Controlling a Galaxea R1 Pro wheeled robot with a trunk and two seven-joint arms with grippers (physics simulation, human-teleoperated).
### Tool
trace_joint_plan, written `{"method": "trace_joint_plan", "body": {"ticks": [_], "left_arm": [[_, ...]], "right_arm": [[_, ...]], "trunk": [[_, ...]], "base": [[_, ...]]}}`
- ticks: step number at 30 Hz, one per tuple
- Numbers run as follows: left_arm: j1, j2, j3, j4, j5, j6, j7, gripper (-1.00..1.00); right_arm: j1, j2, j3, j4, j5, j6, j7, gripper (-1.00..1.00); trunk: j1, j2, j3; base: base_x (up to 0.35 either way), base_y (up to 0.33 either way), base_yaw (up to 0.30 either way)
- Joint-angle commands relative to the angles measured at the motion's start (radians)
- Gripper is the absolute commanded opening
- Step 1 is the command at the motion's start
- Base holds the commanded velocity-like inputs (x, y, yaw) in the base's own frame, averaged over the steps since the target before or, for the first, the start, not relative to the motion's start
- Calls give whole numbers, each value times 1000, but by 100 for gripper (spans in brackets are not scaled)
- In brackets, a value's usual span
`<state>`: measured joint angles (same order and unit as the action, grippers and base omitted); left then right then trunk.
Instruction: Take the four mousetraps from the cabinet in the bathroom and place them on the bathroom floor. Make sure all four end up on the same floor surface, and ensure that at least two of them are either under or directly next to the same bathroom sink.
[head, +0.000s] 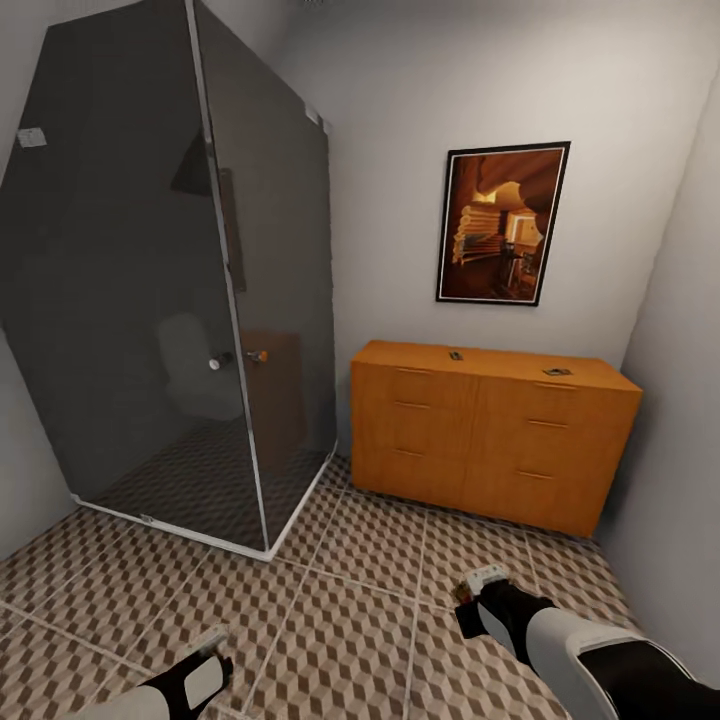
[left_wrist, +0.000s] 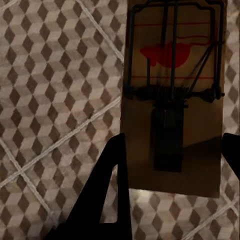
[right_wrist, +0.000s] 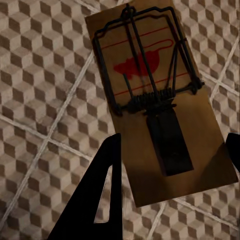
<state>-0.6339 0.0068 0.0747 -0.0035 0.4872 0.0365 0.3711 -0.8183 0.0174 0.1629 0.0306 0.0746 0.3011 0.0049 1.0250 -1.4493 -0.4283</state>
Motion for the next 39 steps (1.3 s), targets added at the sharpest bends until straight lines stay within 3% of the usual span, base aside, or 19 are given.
{"method": "trace_joint_plan", "body": {"ticks": [1, 4, 9, 16, 24, 39], "left_arm": [[0, 5, 8, 0, 1, -14, 4, -100], [3, 19, 8, -1, 88, -42, 5, -100], [3, 25, 7, -1, 137, -46, 6, -100], [3, 30, 7, -1, 147, -47, 7, -100], [3, 52, 7, 0, 149, -47, 8, -100], [3, 56, 7, 0, 151, -47, 21, -100]], "right_arm": [[3, 8, 4, 2, 24, 3, 0, -100], [10, 19, 4, 2, 50, 4, 1, -100], [11, 21, 4, 2, 55, 4, 1, -100], [11, 21, 4, 2, 56, 4, -2, -100], [11, 21, 4, 2, 56, 4, -5, -100], [11, 19, 4, 2, 57, 3, -6, -100]], "trunk": [[0, -1, -1], [0, -1, 1], [0, -1, 4], [0, -1, 8], [0, -1, 13], [0, -1, 23]], "base": [[0, 0, 270], [0, 0, 270], [0, 0, 270], [0, 0, 269], [0, 0, 269], [0, 0, 269]]}}
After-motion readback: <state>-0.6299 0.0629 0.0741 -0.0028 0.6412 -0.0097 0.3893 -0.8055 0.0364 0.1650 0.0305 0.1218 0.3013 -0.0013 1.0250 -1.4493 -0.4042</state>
